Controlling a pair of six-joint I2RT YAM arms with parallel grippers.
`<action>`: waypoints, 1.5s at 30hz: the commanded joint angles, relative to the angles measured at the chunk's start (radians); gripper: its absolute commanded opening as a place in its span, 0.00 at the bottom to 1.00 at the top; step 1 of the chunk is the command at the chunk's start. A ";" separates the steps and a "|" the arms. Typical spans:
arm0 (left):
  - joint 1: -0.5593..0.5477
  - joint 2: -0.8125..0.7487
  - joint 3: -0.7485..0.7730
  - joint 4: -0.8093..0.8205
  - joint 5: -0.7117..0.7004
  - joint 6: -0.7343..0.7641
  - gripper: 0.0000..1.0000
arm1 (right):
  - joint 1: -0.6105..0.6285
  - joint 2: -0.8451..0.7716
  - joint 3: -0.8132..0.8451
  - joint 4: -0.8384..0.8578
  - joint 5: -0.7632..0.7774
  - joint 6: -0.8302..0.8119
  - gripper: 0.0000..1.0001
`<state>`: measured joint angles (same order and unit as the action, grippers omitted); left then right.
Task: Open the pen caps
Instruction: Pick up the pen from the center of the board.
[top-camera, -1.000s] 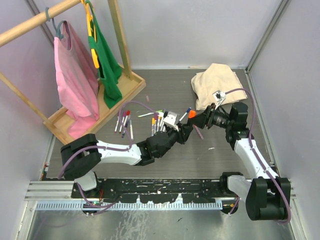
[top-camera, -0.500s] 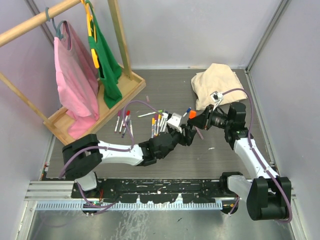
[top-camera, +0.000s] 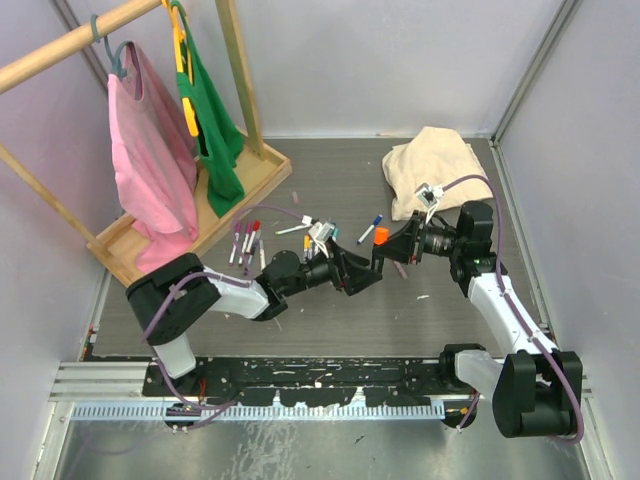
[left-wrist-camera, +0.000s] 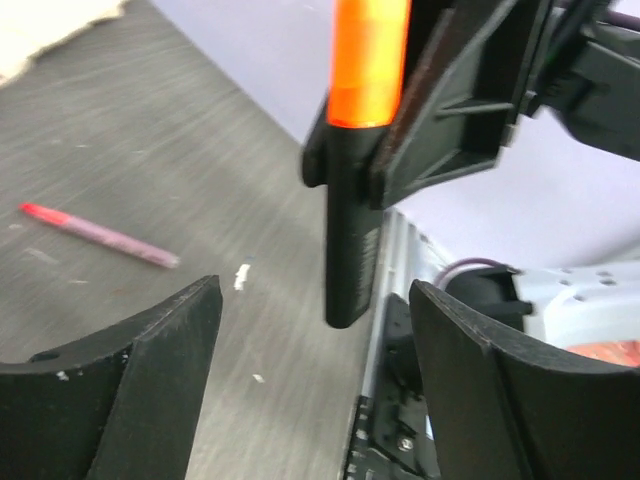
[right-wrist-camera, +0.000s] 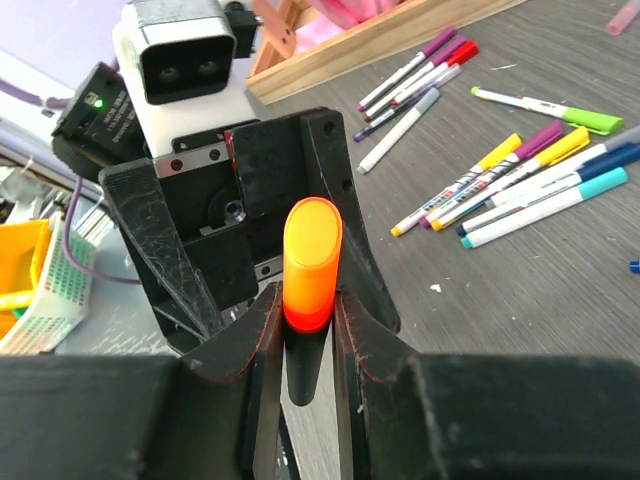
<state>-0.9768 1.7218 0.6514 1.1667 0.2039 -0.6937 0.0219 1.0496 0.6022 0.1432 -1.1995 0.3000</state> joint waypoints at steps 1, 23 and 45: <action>0.006 0.046 0.038 0.230 0.185 -0.140 0.71 | -0.005 0.000 0.047 0.050 -0.091 -0.021 0.04; 0.056 0.125 0.129 0.263 0.273 -0.288 0.00 | 0.007 -0.003 0.040 0.058 -0.120 -0.016 0.30; 0.057 0.050 0.099 0.263 0.150 -0.181 0.00 | 0.052 0.045 0.035 0.116 -0.150 0.075 0.40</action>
<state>-0.9272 1.8389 0.7467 1.3567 0.4259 -0.9192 0.0624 1.0782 0.6125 0.1932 -1.2972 0.3183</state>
